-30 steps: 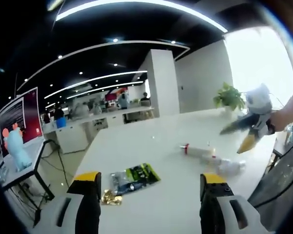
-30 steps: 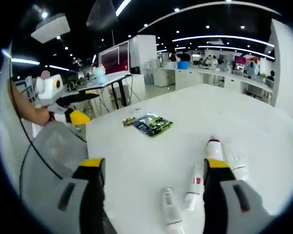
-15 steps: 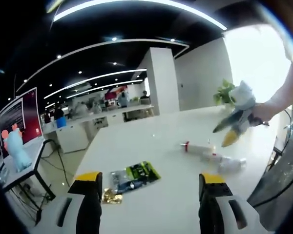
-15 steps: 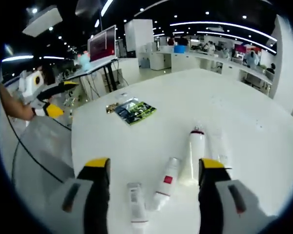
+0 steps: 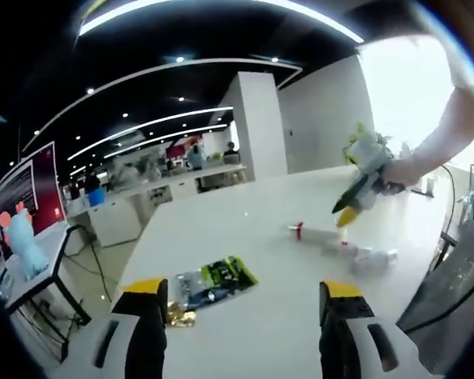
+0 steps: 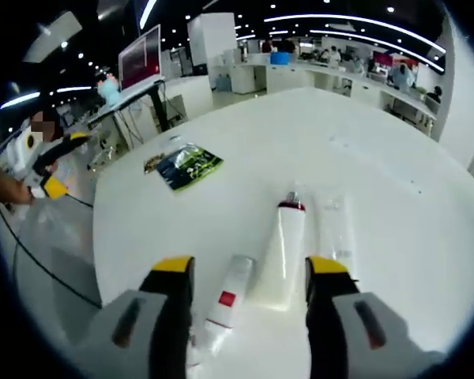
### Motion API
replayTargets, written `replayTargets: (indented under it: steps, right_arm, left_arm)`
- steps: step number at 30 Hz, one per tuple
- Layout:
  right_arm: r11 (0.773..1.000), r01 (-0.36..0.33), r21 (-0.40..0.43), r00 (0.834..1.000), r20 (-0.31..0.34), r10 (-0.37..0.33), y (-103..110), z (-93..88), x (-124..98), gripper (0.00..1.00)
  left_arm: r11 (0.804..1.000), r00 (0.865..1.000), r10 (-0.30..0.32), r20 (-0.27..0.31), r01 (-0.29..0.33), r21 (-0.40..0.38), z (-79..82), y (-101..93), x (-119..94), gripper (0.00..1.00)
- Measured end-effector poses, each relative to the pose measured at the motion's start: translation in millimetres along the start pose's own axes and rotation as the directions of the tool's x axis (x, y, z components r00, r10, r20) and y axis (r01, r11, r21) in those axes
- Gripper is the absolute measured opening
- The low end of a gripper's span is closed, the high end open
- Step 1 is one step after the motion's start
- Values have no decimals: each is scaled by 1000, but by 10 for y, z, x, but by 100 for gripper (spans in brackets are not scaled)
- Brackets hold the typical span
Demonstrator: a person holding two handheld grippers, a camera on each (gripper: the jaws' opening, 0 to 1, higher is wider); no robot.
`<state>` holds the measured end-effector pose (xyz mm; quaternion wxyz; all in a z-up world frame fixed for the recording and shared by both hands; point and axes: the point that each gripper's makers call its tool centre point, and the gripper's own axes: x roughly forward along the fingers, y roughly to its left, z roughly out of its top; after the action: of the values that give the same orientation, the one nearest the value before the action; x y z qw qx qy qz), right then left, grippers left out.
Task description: Arrange the skincare products in the storage area until every visible bottle or jar stands upright without overlapping.
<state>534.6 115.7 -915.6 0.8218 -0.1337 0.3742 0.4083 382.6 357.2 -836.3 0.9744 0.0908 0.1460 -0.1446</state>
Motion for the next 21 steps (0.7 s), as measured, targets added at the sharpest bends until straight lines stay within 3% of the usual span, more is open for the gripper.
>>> replayTargets:
  steps: [6,14,21]
  right_arm:
    - [999,12,45,999,-50,-10,-228,41,225,53]
    - [996,84,28,994,-77,-81,-665,182,287,48]
    - [978,168,124,978,-142,-150,-1035,33,345,43]
  left_arm:
    - [1000,1000,-9,-13,9,7,-28,-23,11,80]
    - [1000,999,-12,-29,13,8,-55,-32,26,79]
    - [1000,999,-16,-40,16,8,-78,-41,35,78]
